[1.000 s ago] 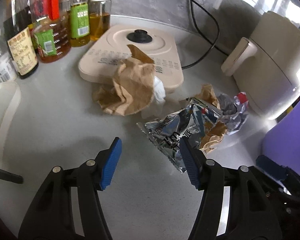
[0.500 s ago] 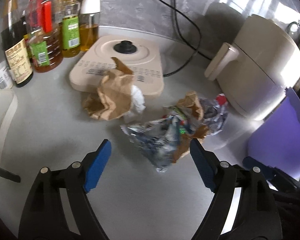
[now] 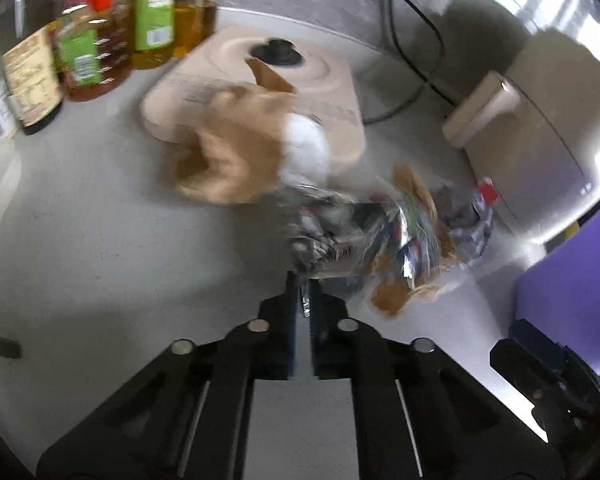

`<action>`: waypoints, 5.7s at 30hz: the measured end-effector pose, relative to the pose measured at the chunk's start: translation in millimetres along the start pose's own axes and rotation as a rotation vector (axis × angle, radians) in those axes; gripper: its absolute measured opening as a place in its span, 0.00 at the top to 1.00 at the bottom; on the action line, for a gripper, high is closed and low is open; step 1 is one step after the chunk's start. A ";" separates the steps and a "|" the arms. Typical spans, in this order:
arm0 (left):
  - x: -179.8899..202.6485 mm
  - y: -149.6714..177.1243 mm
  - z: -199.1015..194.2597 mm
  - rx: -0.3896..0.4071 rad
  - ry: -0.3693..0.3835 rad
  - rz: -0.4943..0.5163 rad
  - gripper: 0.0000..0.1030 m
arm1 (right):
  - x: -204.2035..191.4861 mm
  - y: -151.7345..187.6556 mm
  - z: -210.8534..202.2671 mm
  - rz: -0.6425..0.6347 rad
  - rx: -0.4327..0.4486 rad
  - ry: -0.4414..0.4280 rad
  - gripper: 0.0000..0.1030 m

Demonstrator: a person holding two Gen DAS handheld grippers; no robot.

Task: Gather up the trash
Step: 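Grasp the foil snack bag with the left tool, then hold the snack bag in the left tool while the right tool grasps brown paper, then carry the snack bag and brown paper over the lavender bucket, then open both tools to drop the bag and paper into the bucket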

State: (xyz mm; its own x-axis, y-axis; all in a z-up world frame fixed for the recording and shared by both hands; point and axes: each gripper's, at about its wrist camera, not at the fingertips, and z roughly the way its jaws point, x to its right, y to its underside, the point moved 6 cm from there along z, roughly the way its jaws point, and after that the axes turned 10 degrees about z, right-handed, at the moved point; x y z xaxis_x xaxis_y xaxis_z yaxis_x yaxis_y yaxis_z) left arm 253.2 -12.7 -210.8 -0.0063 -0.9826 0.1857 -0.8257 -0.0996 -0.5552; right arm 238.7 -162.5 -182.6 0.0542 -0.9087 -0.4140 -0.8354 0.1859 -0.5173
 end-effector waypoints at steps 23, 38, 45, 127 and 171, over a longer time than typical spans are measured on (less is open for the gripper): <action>-39.0 -34.5 -56.1 0.163 -0.067 -0.062 0.97 | -41.0 -23.3 56.9 -0.007 -0.071 -0.073 0.50; -39.5 -36.3 -44.4 0.145 -0.076 -0.060 0.97 | -30.8 -12.2 62.5 0.004 -0.102 -0.067 0.99; -35.3 -34.8 -51.2 0.159 -0.073 -0.053 0.97 | -28.4 -12.9 41.6 0.001 -0.078 -0.086 0.99; 106.8 -60.2 -166.6 0.421 0.019 0.117 0.97 | 17.4 -65.1 -171.7 0.017 0.329 -0.100 0.84; 216.4 -61.5 -134.9 0.347 0.175 0.291 0.28 | 147.6 -62.4 -217.4 0.262 0.418 0.035 0.54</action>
State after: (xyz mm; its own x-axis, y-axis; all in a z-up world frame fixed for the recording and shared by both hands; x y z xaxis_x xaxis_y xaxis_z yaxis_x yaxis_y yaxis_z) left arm 226.5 -198.0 -27.2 -0.3281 -0.9394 0.0994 -0.5386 0.0996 -0.8366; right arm 180.0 -389.4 -48.6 -0.1528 -0.8220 -0.5487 -0.5271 0.5374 -0.6583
